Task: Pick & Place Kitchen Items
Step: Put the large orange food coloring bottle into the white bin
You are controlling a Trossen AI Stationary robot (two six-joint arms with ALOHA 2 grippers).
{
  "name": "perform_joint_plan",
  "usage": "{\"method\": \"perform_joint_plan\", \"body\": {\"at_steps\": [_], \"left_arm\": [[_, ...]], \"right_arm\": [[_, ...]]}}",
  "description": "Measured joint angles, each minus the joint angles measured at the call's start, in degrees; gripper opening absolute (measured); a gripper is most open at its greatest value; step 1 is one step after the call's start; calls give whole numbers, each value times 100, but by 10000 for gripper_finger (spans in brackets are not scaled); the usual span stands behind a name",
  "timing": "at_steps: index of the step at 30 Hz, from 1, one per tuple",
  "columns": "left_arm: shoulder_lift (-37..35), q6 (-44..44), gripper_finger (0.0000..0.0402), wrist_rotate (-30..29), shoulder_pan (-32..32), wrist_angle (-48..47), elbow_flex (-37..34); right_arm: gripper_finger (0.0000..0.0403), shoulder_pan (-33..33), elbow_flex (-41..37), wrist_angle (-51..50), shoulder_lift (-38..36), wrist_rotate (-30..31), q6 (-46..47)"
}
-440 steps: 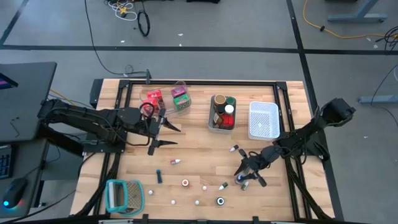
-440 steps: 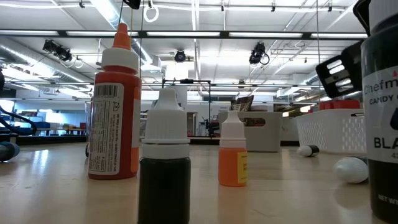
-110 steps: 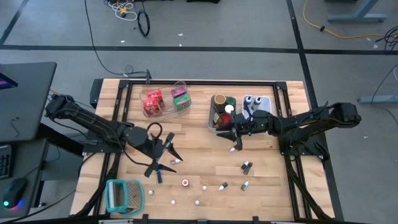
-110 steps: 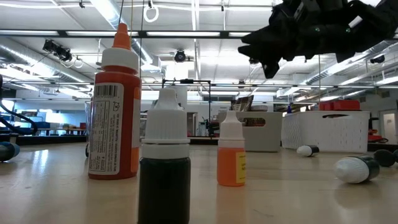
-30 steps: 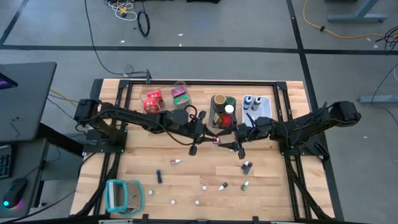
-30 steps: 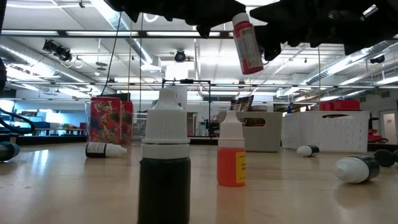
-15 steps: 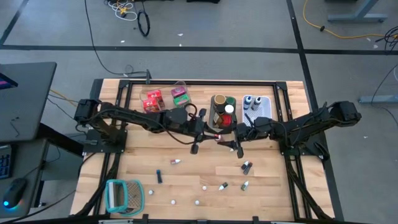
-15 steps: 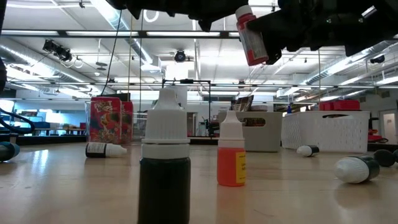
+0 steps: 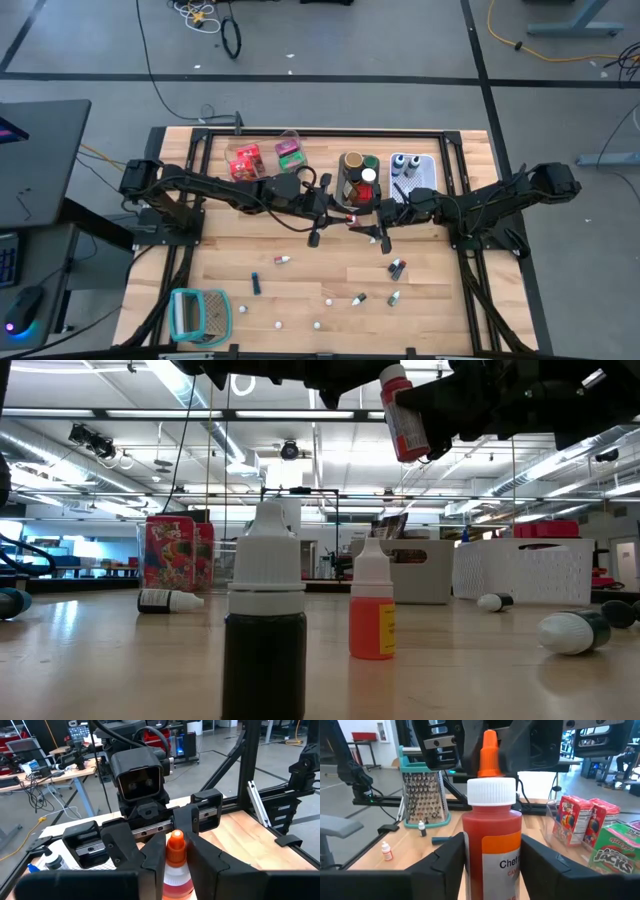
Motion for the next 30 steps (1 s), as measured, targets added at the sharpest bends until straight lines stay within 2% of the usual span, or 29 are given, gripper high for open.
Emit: {"method": "perform_joint_plan", "body": {"at_steps": [5,9,15,19,24,27,30], "left_arm": [[0,64,105,-122,0,-43,0],[-2,236,134,-672,-30,-51,2],[-16,431,191,-1169,-79,-173,2],[-121,845,221,-1776,-217,-335,2],[-405,1141,245,-3032,-436,-723,2],[-632,788,250,-3691,-501,-1072,2],[-936,458,251,-3893,-536,-1455,2]], "right_arm": [[166,-2,0,10,4,1,7],[167,-7,-4,15,4,53,-66],[166,-2,-11,-62,4,520,-109],[169,4,-11,-150,4,817,-117],[169,4,-9,-172,-65,1114,-126],[167,9,-7,-309,-181,1518,-118],[166,2,-4,-631,-296,1909,-102]]}}
